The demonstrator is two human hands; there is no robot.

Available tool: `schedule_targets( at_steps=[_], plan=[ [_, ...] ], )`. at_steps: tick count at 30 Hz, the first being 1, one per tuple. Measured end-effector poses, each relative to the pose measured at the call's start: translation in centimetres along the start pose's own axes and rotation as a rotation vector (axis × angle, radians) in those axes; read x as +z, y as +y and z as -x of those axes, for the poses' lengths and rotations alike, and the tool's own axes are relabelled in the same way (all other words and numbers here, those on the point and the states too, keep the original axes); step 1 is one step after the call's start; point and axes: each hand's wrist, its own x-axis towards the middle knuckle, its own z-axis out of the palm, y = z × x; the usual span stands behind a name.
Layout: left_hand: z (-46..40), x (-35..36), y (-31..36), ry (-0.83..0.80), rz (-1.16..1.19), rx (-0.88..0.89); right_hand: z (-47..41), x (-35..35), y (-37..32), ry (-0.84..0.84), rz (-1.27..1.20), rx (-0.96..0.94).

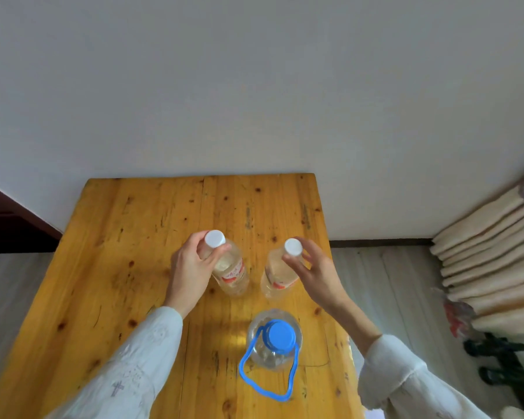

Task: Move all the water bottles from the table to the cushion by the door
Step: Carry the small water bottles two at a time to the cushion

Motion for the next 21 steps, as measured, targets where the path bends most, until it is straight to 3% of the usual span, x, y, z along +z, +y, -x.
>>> schedule_targets(
  at_steps=[7, 13, 21],
  plan=[
    [0.5, -1.9, 8.1, -0.058, 0.155, 0.258, 6.0, -4.9, -5.1, 0.329, -0.005, -0.059],
    [4.9, -2.7, 15.8, -0.218, 0.316, 0.467, 16.0, -7.7, -9.1, 0.647, 0.03, -0.104],
    [17.0, -0.7, 22.1, -0.63, 0.411, 0.687, 32.7, -9.7, -10.6, 1.039, 0.022, -0.018]
  ],
)
